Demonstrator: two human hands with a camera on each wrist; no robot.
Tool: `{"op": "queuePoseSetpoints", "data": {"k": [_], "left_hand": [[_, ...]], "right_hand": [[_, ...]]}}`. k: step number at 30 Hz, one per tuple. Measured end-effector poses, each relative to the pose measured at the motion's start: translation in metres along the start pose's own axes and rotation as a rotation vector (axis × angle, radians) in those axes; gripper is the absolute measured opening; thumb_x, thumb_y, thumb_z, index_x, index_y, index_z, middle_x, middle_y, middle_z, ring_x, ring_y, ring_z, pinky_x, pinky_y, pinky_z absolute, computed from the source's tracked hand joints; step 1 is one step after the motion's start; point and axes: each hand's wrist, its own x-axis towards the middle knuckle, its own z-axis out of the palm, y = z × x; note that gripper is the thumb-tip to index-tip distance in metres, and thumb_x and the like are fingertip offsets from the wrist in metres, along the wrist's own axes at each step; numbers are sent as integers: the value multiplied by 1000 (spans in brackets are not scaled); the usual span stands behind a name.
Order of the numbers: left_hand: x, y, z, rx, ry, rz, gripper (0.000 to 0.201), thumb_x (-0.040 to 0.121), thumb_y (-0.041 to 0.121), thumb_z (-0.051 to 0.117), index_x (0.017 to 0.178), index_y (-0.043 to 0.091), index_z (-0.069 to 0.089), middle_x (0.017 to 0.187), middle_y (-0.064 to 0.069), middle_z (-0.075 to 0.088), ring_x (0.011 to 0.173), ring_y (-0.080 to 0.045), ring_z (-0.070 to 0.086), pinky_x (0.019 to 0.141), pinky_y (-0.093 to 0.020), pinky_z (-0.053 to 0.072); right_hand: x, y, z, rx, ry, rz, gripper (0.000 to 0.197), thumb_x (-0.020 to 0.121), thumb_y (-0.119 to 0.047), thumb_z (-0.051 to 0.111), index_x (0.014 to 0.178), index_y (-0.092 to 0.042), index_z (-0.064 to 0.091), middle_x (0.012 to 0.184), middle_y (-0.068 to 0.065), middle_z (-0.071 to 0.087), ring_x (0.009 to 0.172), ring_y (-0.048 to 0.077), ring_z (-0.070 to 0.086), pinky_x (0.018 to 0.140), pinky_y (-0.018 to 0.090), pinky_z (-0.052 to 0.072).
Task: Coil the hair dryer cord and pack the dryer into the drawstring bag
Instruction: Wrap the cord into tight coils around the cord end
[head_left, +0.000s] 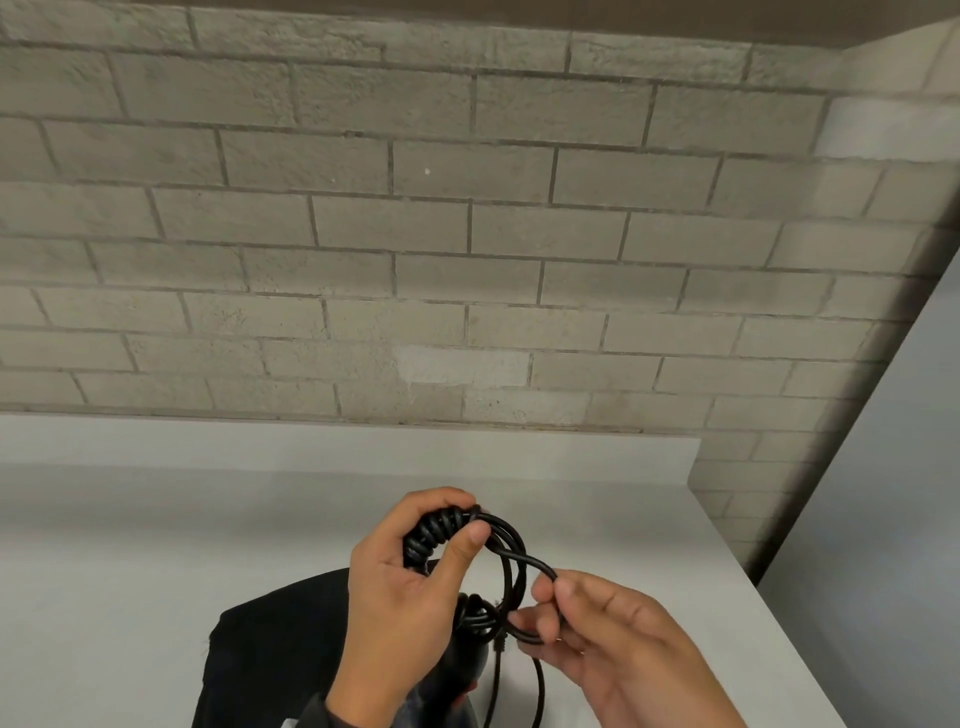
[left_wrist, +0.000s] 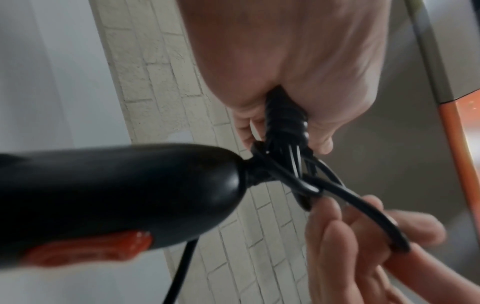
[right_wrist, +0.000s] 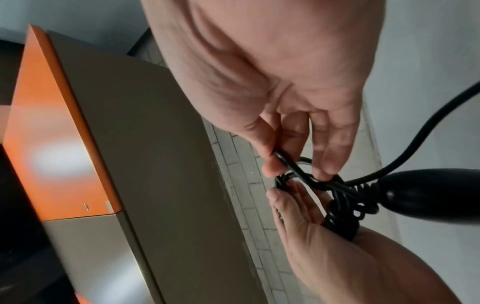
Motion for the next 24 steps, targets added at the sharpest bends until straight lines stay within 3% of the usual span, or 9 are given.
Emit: {"op": "queuePoseSetpoints", "data": {"k": [3,8,11,13,15,18,21,23,24], "left_hand": [[-2,1,3,-4,-22,-12,20,73,16,75,89,28,73,90,0,75,85,-14,72,76,-16,53],[-2,2,5,-1,-52,-3,28,73,16,76,94,33,75,94,0,75,89,-12,72,79,-16,53],[-2,2,4,13,-68,21,24,74,19,80,92,35,77,95,-4,73,88,-13,70,78,-15,52],[-2,2,4,23,-62,32,21,74,22,80,89,35,77,95,-2,73,89,-13,70,78,-14,51],[-1,1,4,19,-50,25,21,74,18,77,88,34,76,95,0,74,89,-12,70,78,-15,52],[1,-1,4,6,-35,11,22,73,14,74,88,30,75,93,3,74,87,-10,70,78,-15,52],[4,-2,-2,-8,11,-11,21,73,16,74,90,29,73,92,5,73,86,-7,69,77,-13,51],[6,-4,-7,7,46,-13,20,74,20,73,91,29,72,92,5,72,86,-7,68,78,-13,51],[7,-4,-9,14,58,-14,19,74,22,73,92,30,72,93,6,72,87,-8,68,79,-13,51]], "right_hand": [[-4,-6,-4,-31,-2,-10,23,72,-18,61,74,0,75,59,15,58,79,32,72,68,30,58],[-13,-1,1,-168,146,-218,23,79,-24,73,75,-2,76,54,15,59,70,33,73,66,26,59],[-13,-2,0,147,75,-22,39,57,-26,88,72,6,73,48,11,45,44,30,61,50,32,56],[-10,0,-7,383,-46,137,59,37,-23,99,80,8,72,45,5,39,26,18,44,32,29,44],[-8,7,-15,441,-210,205,58,46,-27,97,89,3,73,44,3,38,24,12,35,28,22,35],[-10,20,-24,170,-189,105,67,40,-44,95,84,0,72,46,4,36,31,9,29,36,17,28],[-15,36,-33,-222,-231,-41,58,42,-51,93,70,-6,72,59,12,58,48,16,53,52,19,41],[-4,47,-51,-211,-322,-128,41,63,-47,86,75,-10,73,88,17,70,84,26,68,79,26,48],[6,50,-53,-86,-293,-112,33,78,-43,76,86,-11,73,106,17,68,107,32,63,95,37,45]]}}
